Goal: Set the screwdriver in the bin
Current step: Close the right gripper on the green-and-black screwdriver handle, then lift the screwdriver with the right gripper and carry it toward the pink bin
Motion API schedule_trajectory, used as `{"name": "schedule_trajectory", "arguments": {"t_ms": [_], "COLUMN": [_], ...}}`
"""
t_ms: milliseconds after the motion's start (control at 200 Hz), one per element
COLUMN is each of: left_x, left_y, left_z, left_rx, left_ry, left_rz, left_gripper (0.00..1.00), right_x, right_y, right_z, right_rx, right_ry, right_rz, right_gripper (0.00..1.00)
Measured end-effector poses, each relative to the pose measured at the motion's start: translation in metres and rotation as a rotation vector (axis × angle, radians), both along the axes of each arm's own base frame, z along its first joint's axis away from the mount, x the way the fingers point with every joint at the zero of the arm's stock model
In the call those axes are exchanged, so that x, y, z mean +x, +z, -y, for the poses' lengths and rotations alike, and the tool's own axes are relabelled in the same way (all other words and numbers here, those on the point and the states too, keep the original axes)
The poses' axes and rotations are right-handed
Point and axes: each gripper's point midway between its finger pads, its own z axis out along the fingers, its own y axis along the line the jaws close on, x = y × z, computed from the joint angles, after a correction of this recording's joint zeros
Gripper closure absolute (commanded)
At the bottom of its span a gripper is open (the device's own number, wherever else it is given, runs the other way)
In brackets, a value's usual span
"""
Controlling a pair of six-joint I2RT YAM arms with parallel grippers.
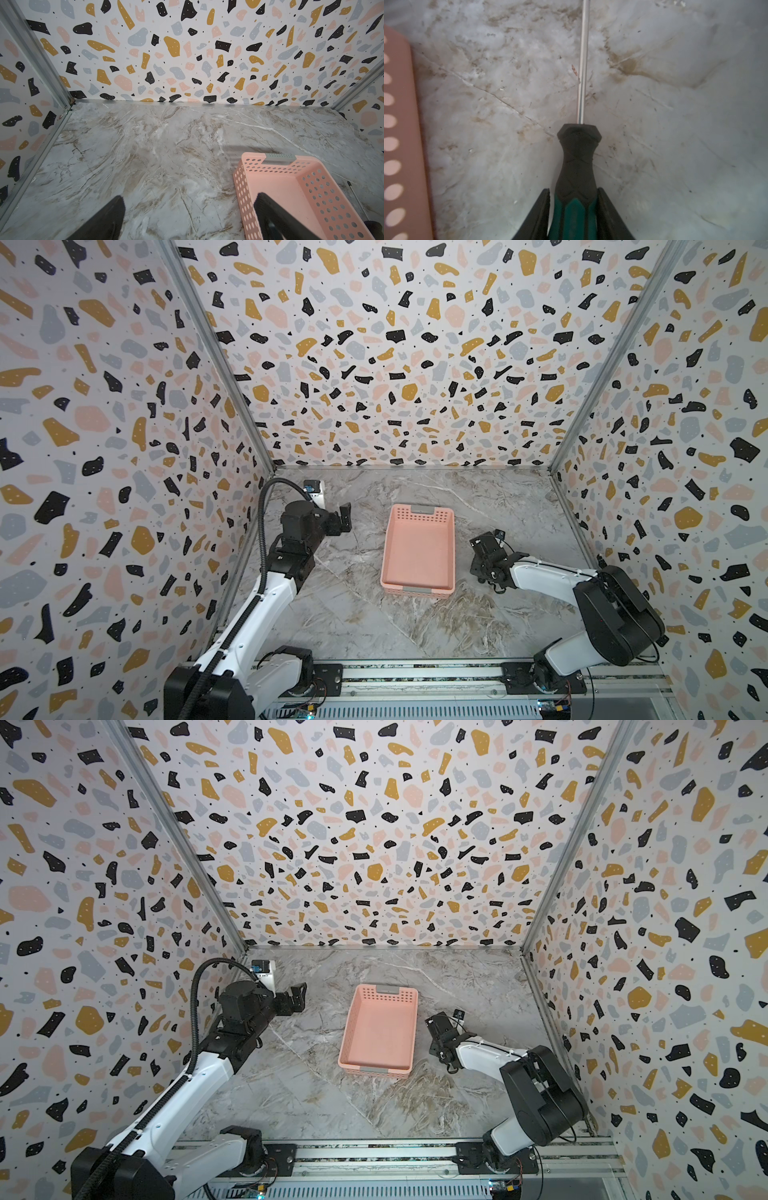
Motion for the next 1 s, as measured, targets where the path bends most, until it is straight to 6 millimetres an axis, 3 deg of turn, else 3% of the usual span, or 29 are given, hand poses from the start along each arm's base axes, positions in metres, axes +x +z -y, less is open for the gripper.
{"name": "schedule_trajectory", "arguments": {"t_ms": [125, 436, 621, 791, 996], "left_x": [0.0, 0.0, 0.0, 0.001, 0.001], "left_y": [0.0, -0.001, -0.001, -0.001, -0.002], "left_z": [0.0, 0.0, 0.0, 0.0, 0.0], "left_rx": [0.0, 0.0, 0.0, 0.001, 0.001], "left_ry": [0.0, 0.0, 0.0, 0.0, 0.0], "left_rz": [-0.001, -0.002, -0.002, -0.004, -0.006], "left_gripper": [0.0, 0.01, 0.0, 0.01, 0.0], "right_x": [0.002, 0.002, -0.009, -0.008, 0.001], "right_y": [-0.001, 0.0, 0.006, 0.032, 0.082], "right_z": [0.0, -0.001, 0.003, -0.003, -0.021], "right_rx": [0.009, 0.021, -0.006, -0.042, -0.044], "right_ry": [0.002, 0.006, 0.019, 0.049, 0.092], "right_rz": [0.002, -0.001, -0.027, 0.006, 0.114], "right_gripper": [0.56, 0.66, 0.68, 0.71, 0.72]}}
